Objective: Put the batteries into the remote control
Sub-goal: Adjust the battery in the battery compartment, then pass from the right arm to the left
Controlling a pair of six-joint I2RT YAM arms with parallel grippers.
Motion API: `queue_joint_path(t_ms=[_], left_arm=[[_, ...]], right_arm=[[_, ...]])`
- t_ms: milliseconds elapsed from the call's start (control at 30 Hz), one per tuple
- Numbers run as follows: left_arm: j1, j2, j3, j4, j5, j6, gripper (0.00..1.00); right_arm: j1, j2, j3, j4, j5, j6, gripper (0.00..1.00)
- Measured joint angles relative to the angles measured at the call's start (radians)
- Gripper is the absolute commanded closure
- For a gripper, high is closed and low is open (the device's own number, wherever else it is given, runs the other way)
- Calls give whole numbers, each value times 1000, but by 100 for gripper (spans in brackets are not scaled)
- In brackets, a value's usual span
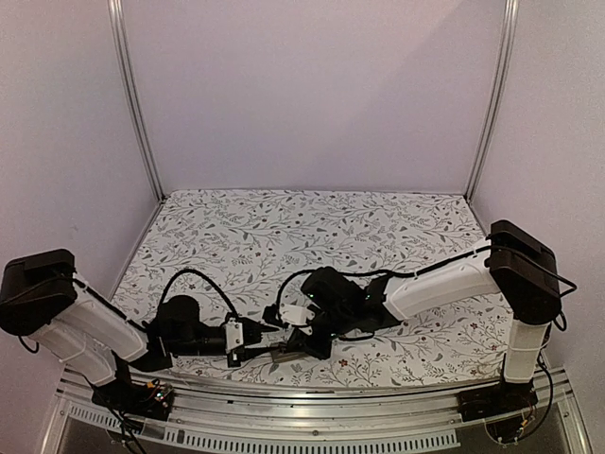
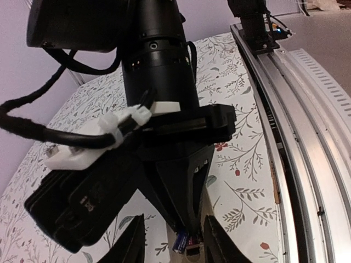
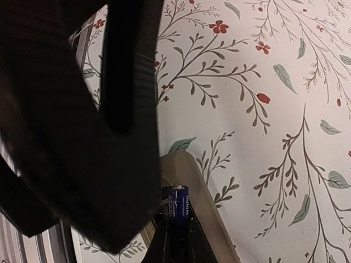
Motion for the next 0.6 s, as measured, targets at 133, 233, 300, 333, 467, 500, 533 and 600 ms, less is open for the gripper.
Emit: queue_joint_path(t_ms=[133, 233, 300, 333, 467, 500, 533, 600], left_arm=[[19, -23, 43, -130, 61, -56, 56], [20, 6, 42, -171, 78, -65, 56], [20, 22, 42, -182, 86, -65, 57], [20, 27, 42, -183, 89, -66, 57], [21, 34, 42, -177, 89, -61, 55], [21, 34, 42, -174, 89, -60, 54], [22, 34, 42, -171, 89, -59, 54], [23, 34, 42, -166, 92, -55, 54]], right_arm=[[-5, -20, -16, -9, 5, -8, 100], [-9, -51, -45, -11, 4, -21, 100], [-11, -66, -55, -13, 3, -27, 100], [-12, -71, -58, -13, 3, -32, 100], [-12, -77, -68, -12, -4, -54, 100], [-11, -78, -71, -11, -7, -60, 100], [-11, -80, -74, -8, -10, -66, 100], [-11, -86, -80, -6, -14, -76, 100]])
